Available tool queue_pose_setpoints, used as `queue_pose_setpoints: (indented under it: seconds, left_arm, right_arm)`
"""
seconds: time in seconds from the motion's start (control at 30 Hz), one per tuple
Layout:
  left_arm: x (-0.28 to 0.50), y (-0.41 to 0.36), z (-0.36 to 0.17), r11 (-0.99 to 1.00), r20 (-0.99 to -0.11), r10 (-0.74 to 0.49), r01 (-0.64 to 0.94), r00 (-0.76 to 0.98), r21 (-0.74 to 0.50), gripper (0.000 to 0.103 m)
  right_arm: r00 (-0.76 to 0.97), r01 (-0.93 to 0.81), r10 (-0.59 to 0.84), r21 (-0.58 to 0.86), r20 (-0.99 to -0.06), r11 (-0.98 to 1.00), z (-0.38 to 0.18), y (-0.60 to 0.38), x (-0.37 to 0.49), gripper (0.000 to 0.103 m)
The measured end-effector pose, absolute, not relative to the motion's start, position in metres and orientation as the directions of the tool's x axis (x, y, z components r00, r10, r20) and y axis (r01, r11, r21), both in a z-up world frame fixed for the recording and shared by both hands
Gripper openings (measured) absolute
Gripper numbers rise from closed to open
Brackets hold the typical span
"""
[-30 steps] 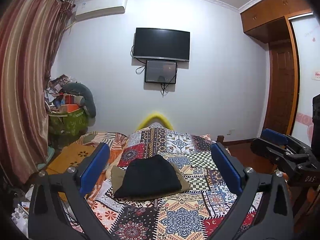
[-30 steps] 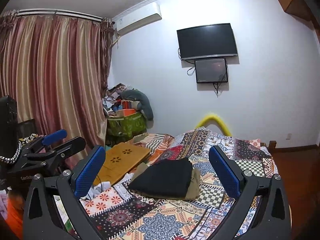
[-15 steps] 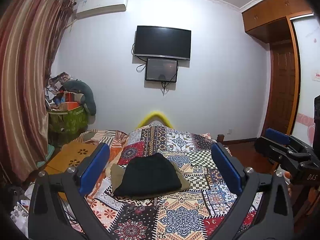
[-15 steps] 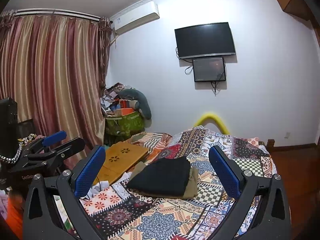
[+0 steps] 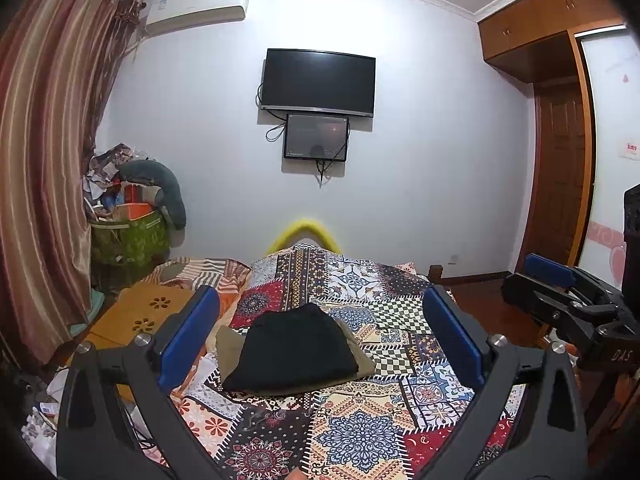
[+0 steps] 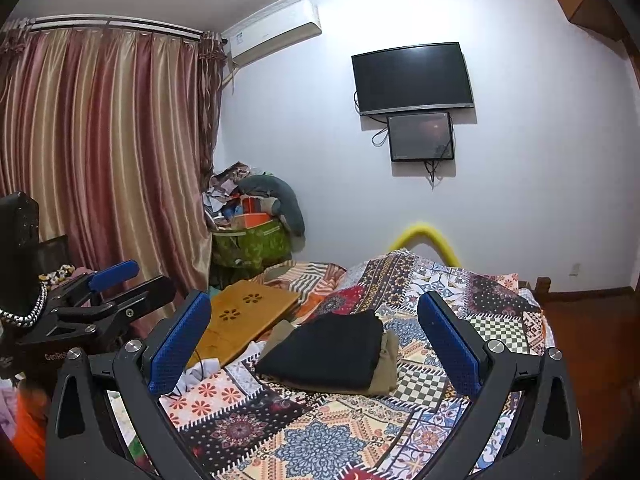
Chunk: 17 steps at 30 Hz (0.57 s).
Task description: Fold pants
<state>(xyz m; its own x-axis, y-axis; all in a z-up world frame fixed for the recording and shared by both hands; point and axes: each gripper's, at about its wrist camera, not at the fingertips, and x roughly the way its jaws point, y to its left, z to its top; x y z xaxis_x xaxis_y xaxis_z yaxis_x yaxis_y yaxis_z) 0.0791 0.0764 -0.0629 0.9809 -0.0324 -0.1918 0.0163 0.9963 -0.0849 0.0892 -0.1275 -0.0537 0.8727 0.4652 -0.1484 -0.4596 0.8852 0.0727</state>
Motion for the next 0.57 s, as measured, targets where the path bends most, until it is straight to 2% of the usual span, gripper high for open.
queue_pose_setpoints:
  seconds: [0.57]
  left_arm:
    - [0.0774,0.0758,-0.0626,0.996,-0.2,-0.038,0.02,0.979,-0.09,0.102]
  right_arm:
    - [0.87,-0.465,0.471,0.075,-0.149,0.882,-0.0551,-0.1293,0.0898,0.103]
